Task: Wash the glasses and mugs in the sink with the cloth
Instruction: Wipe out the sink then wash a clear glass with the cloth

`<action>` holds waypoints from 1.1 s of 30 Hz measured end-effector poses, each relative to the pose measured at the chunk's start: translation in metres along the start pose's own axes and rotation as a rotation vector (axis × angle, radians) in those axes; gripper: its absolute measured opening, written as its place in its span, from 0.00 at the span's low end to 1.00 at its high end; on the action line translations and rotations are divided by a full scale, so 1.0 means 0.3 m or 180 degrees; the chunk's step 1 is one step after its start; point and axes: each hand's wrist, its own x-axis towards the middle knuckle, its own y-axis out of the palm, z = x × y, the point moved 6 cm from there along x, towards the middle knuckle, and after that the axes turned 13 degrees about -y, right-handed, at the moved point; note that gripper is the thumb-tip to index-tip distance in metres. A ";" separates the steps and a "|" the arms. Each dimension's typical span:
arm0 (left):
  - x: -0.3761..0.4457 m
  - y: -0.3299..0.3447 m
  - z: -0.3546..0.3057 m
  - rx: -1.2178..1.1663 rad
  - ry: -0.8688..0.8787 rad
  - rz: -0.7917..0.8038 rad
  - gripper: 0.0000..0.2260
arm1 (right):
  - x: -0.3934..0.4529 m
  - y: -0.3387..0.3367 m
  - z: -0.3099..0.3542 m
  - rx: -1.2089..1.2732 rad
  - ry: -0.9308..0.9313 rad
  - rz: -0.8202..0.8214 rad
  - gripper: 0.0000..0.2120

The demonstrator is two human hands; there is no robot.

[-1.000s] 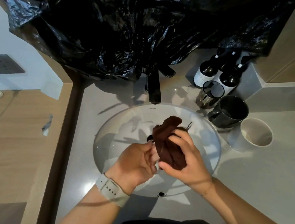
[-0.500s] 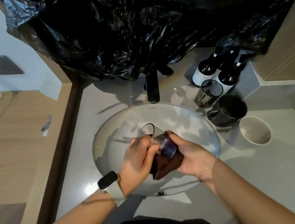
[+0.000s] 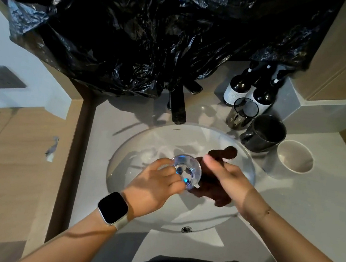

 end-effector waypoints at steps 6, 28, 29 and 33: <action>0.033 -0.009 -0.063 -0.0052 0.0376 0.0017 0.08 | 0.034 0.023 0.053 -0.2289 -0.1182 -0.0035 0.10; -0.022 0.117 0.015 -0.6250 -0.5182 0.0793 0.24 | -0.038 -0.004 0.133 -0.1379 -0.1530 -0.0126 0.15; -0.028 0.117 0.020 -0.6188 -0.5325 0.0781 0.22 | -0.038 -0.002 0.132 -0.0988 -0.1453 0.0085 0.10; -0.024 0.109 0.012 -0.6109 -0.5569 0.0798 0.20 | -0.008 0.022 0.124 -0.1262 -0.1817 0.0723 0.13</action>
